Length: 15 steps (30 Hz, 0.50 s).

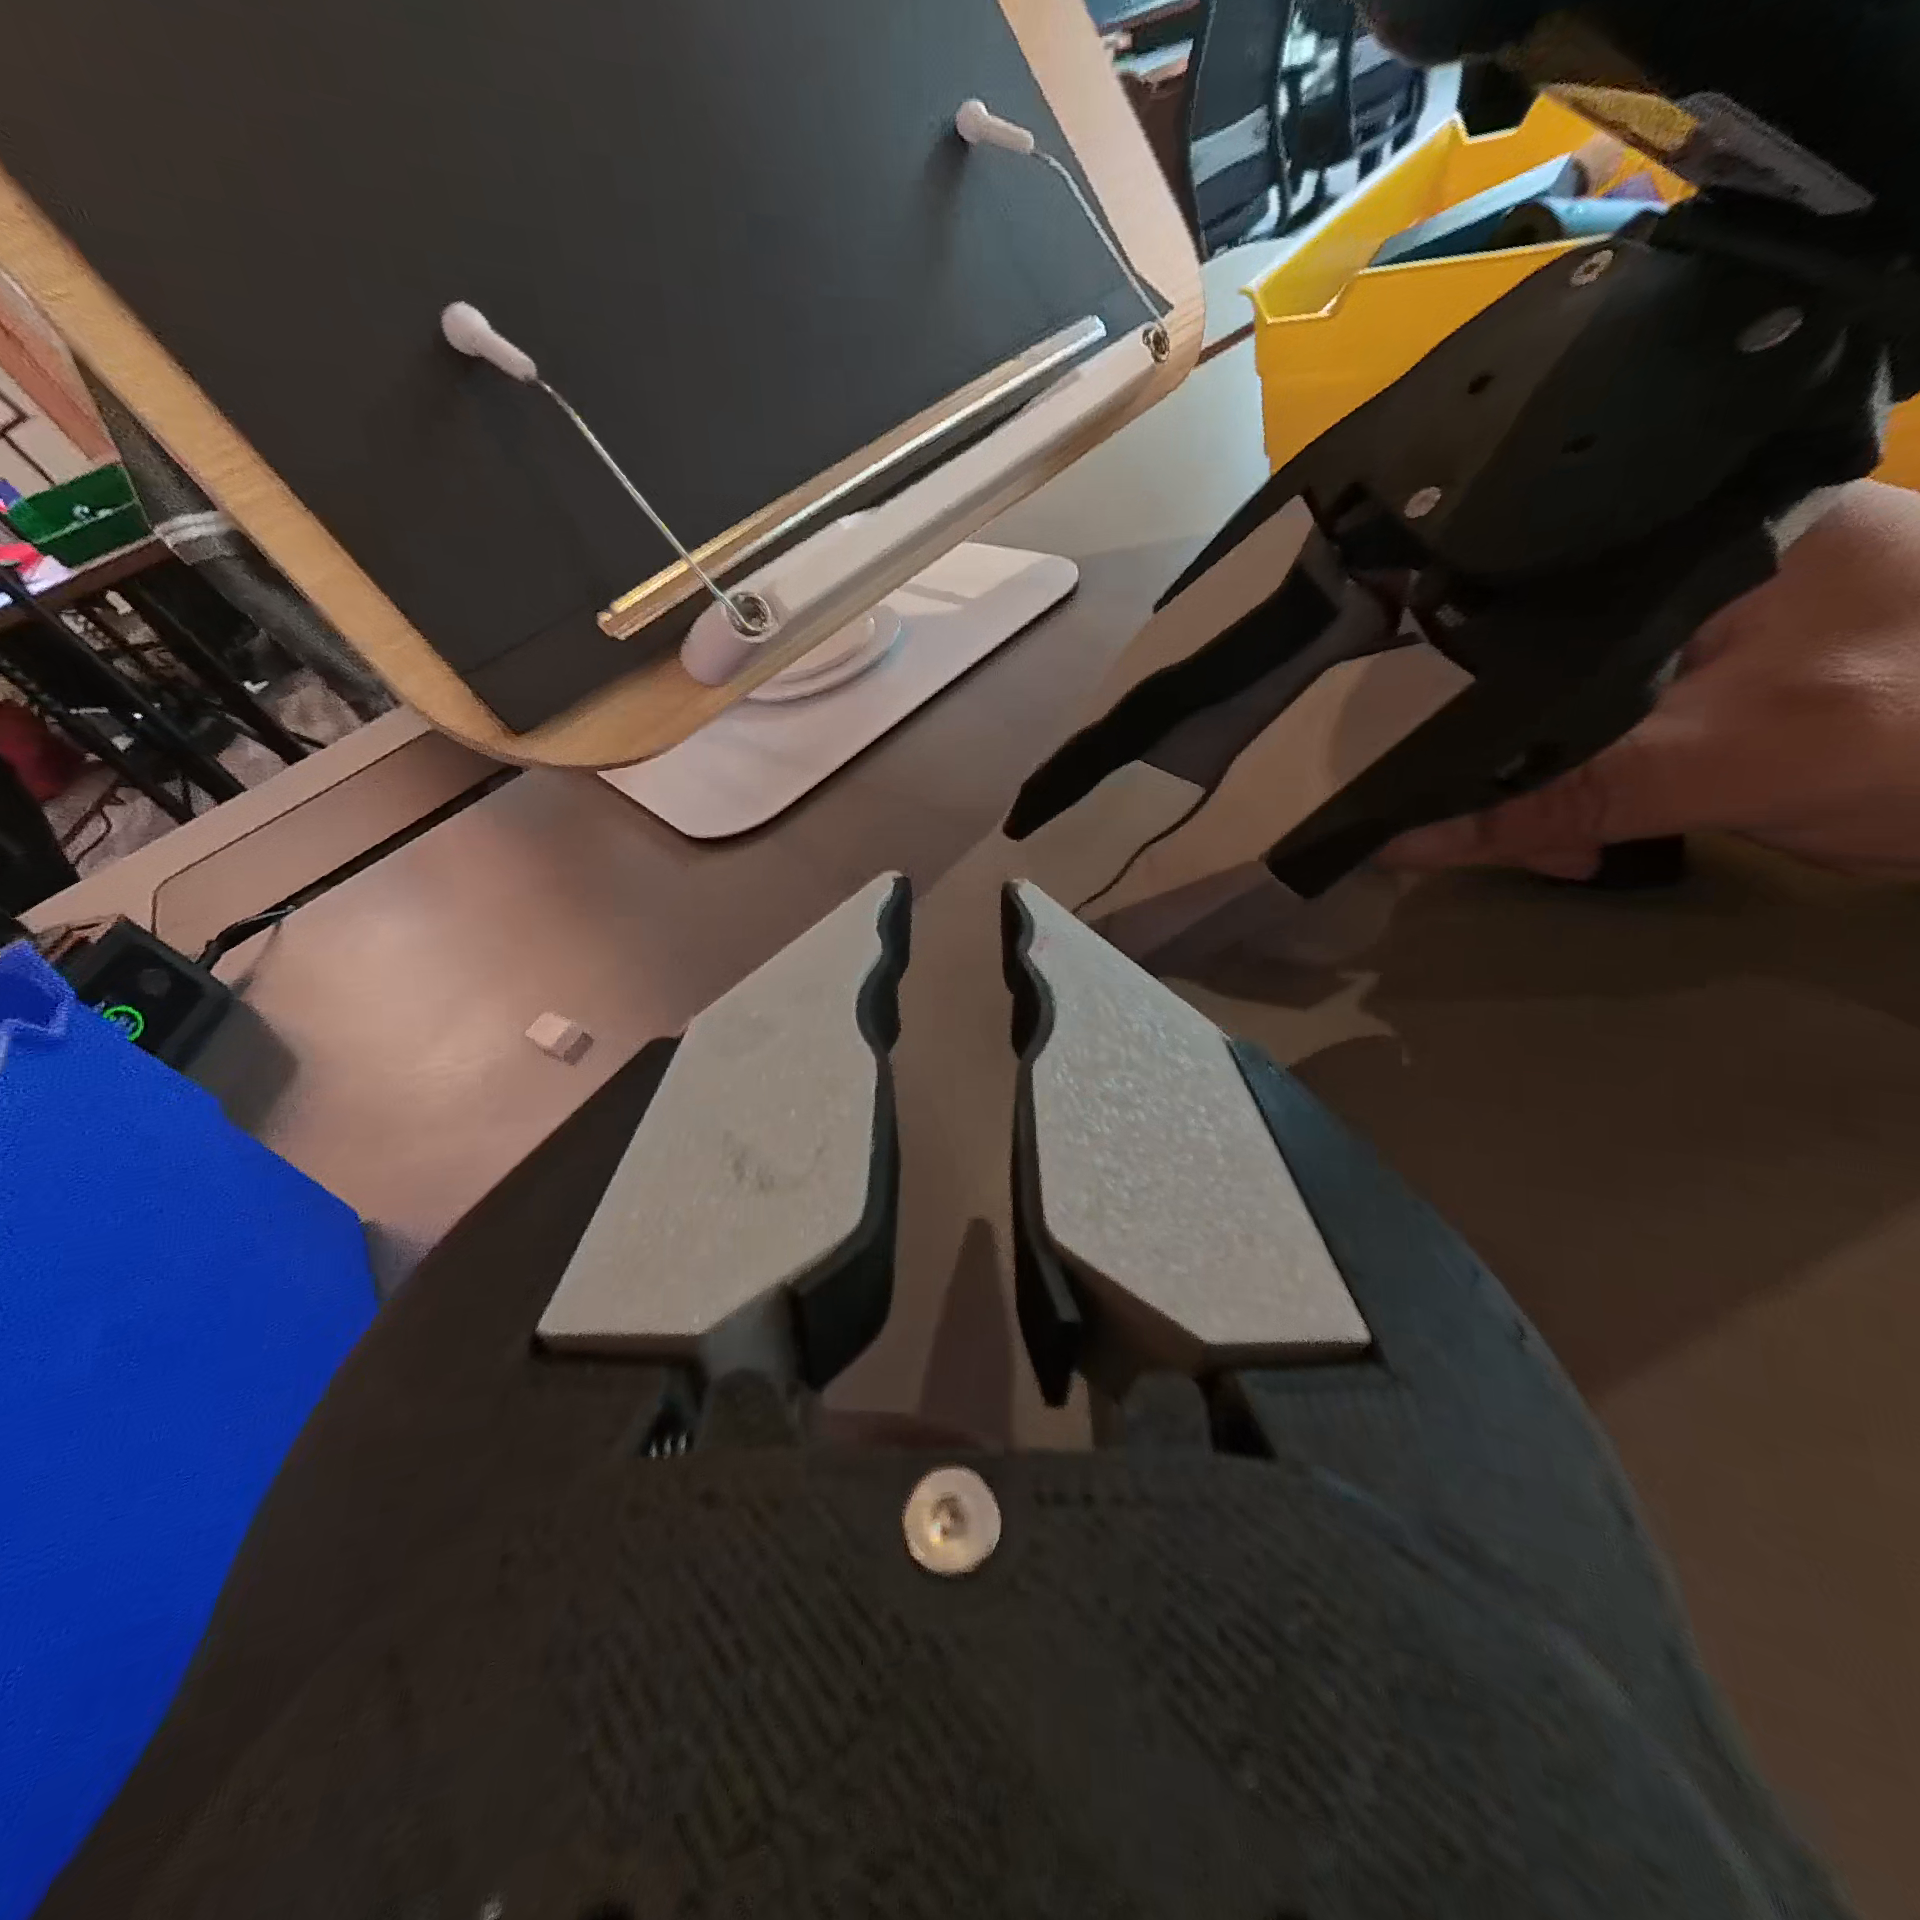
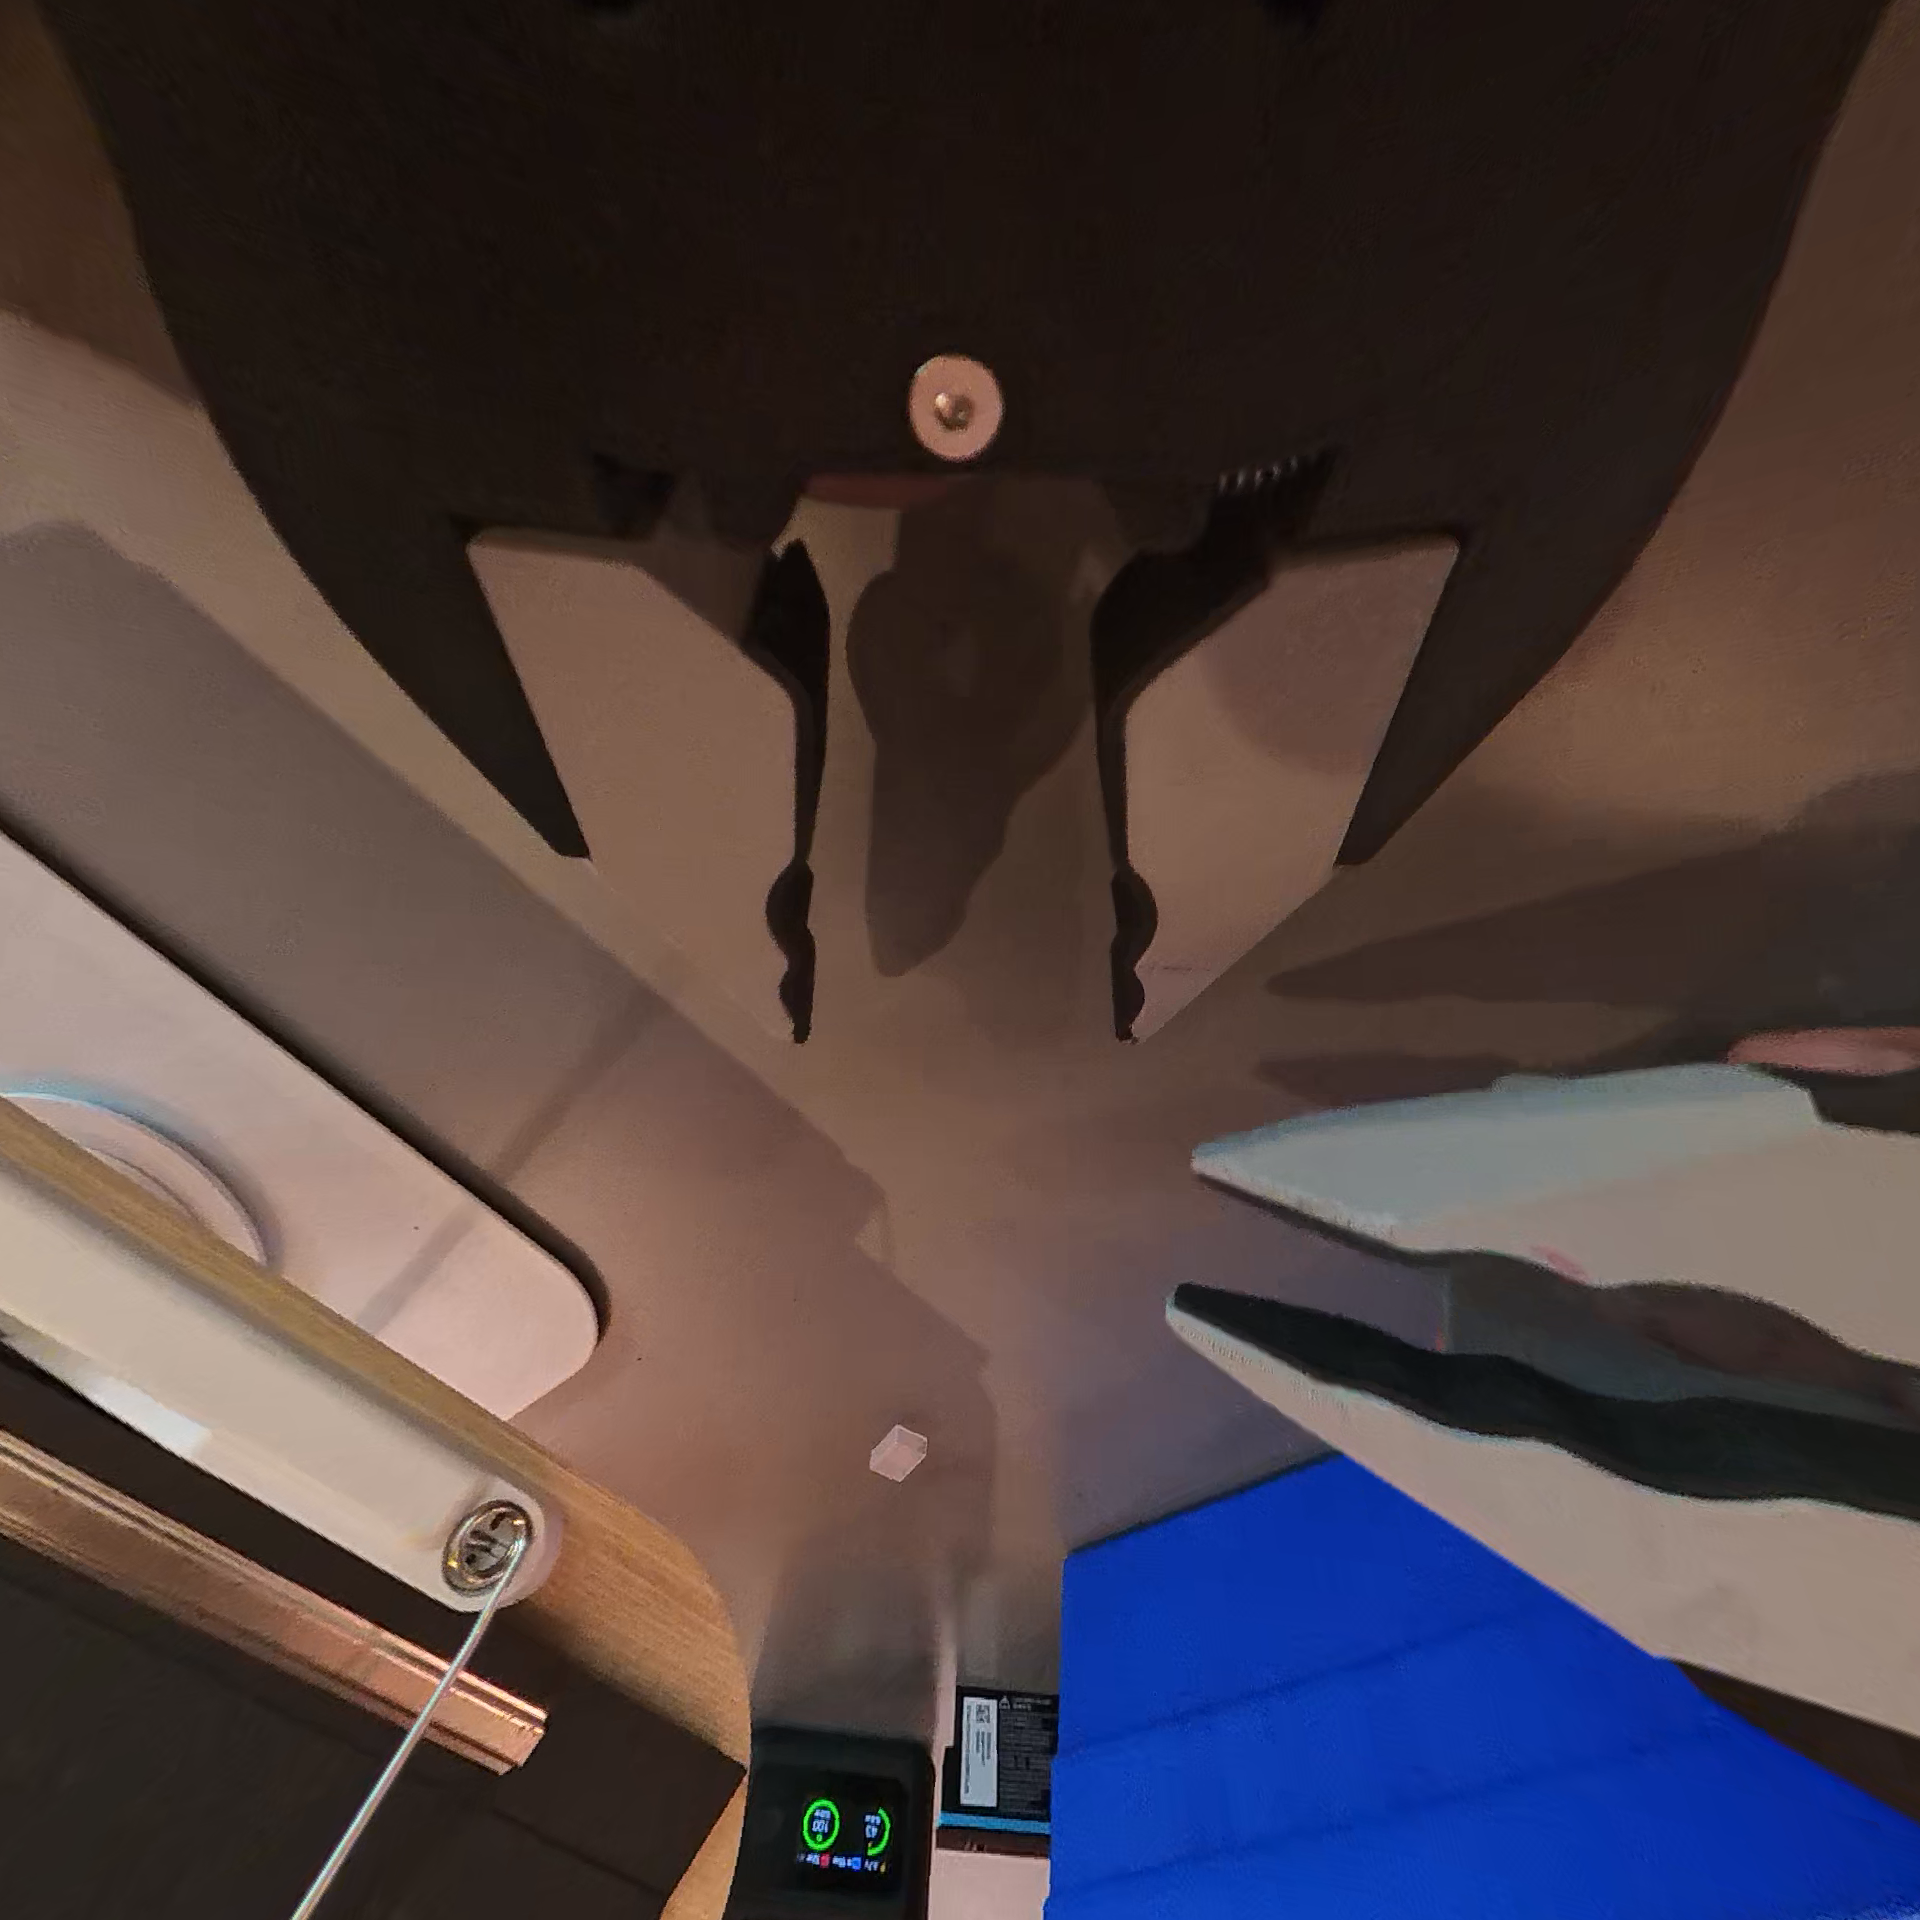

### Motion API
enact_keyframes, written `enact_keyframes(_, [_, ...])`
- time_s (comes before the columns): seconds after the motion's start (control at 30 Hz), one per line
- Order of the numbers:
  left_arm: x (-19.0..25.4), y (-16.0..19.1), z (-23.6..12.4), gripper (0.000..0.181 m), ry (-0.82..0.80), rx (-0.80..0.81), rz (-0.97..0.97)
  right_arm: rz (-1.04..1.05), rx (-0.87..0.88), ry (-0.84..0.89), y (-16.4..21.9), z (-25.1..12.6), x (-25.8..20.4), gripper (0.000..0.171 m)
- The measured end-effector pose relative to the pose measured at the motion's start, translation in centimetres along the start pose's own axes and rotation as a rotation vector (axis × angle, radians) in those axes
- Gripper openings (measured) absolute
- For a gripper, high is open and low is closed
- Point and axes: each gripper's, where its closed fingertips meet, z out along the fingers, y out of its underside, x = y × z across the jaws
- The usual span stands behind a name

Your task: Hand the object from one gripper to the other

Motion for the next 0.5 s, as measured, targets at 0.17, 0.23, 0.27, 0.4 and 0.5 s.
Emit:
enact_keyframes(0.17, [4.1, -0.1, -2.3, 0.022, 0.094, -0.066, -0.112, 0.009, 0.007, -0.024, 0.0, -0.1, -0.2, 0.054])
enact_keyframes(0.23, [5.2, -1.9, -4.9, 0.025, 0.144, -0.080, -0.132, 0.019, 0.010, -0.034, -0.1, -0.2, -0.2, 0.054])
enact_keyframes(0.27, [5.0, -3.5, -6.5, 0.025, 0.136, -0.057, -0.120, 0.021, 0.011, -0.038, -0.1, -0.2, -0.2, 0.054])
enact_keyframes(0.4, [0.1, -8.3, -12.7, 0.024, 0.054, -0.064, -0.077, 0.015, 0.006, -0.043, 0.0, -0.1, -0.3, 0.053])
enact_keyframes(0.5, [-6.7, -4.7, -15.3, 0.035, -0.071, -0.296, -0.071, 0.003, -0.003, -0.043, 0.1, -0.1, -0.4, 0.054])
